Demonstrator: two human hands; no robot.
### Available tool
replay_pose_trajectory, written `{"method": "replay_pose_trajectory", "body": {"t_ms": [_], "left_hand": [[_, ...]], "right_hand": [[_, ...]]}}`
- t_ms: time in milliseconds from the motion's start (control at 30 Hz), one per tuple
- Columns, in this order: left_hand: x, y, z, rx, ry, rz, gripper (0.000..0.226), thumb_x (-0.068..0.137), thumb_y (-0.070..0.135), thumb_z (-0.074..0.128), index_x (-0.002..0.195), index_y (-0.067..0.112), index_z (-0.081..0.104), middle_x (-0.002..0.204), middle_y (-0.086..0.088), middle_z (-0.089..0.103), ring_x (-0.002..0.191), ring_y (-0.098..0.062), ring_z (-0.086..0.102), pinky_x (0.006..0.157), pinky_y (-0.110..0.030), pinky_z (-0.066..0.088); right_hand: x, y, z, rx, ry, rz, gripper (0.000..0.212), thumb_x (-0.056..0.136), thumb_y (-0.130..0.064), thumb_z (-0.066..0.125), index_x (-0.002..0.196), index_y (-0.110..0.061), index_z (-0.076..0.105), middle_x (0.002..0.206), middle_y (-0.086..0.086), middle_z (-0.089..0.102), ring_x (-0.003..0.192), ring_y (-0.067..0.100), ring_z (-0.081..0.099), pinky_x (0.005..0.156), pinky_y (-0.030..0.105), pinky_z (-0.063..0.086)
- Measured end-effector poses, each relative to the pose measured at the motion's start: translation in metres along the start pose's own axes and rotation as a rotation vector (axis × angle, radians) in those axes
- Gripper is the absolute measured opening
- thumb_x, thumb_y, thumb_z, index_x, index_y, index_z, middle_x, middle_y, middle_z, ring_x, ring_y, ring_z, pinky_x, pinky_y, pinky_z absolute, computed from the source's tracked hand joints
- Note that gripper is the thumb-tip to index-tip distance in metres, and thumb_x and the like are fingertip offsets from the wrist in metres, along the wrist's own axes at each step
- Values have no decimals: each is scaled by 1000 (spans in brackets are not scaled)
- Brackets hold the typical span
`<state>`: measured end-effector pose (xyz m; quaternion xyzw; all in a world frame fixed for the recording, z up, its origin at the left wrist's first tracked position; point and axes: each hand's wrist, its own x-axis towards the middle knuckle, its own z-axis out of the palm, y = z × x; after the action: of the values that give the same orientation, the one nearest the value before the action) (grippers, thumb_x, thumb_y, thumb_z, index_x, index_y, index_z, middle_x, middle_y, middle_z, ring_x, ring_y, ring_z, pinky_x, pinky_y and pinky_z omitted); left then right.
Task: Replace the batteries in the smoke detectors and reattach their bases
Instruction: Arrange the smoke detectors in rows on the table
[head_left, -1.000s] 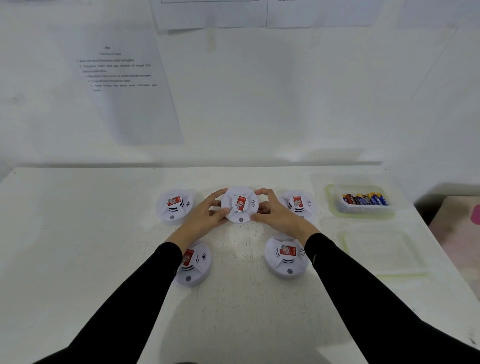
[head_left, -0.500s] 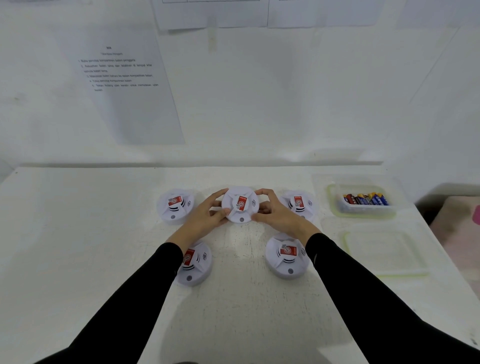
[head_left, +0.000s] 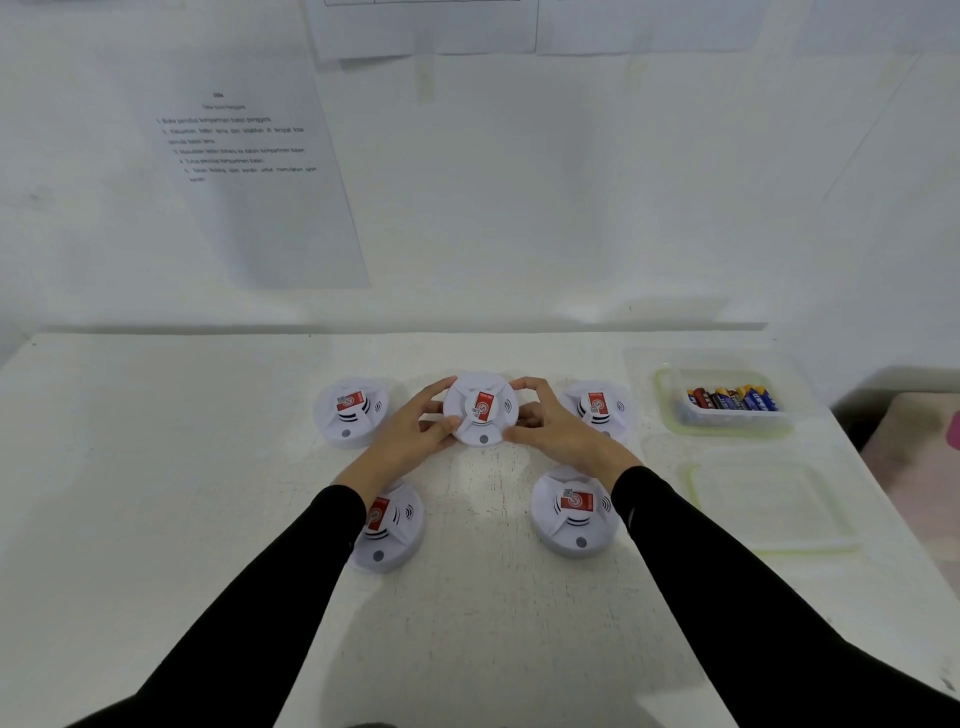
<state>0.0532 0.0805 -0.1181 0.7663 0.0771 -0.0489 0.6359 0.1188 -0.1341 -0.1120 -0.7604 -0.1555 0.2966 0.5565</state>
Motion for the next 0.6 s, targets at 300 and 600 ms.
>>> {"method": "replay_pose_trajectory", "body": {"t_ms": [300, 600], "left_hand": [[0, 0, 0, -17, -6, -4, 53, 98, 12, 61, 145, 27, 44, 126, -3, 60, 111, -16, 65, 84, -23, 58], [0, 0, 0, -19, -5, 0, 52, 97, 13, 61, 145, 27, 45, 123, -1, 60, 109, -16, 65, 84, -24, 58]], "right_hand": [[0, 1, 0, -11, 1, -3, 57, 89, -9, 64, 132, -27, 31, 111, 10, 65, 95, 14, 62, 82, 21, 49], [2, 1, 0, -10, 0, 3, 58, 89, -9, 65, 132, -28, 31, 112, 9, 66, 100, 16, 63, 84, 22, 49]]}}
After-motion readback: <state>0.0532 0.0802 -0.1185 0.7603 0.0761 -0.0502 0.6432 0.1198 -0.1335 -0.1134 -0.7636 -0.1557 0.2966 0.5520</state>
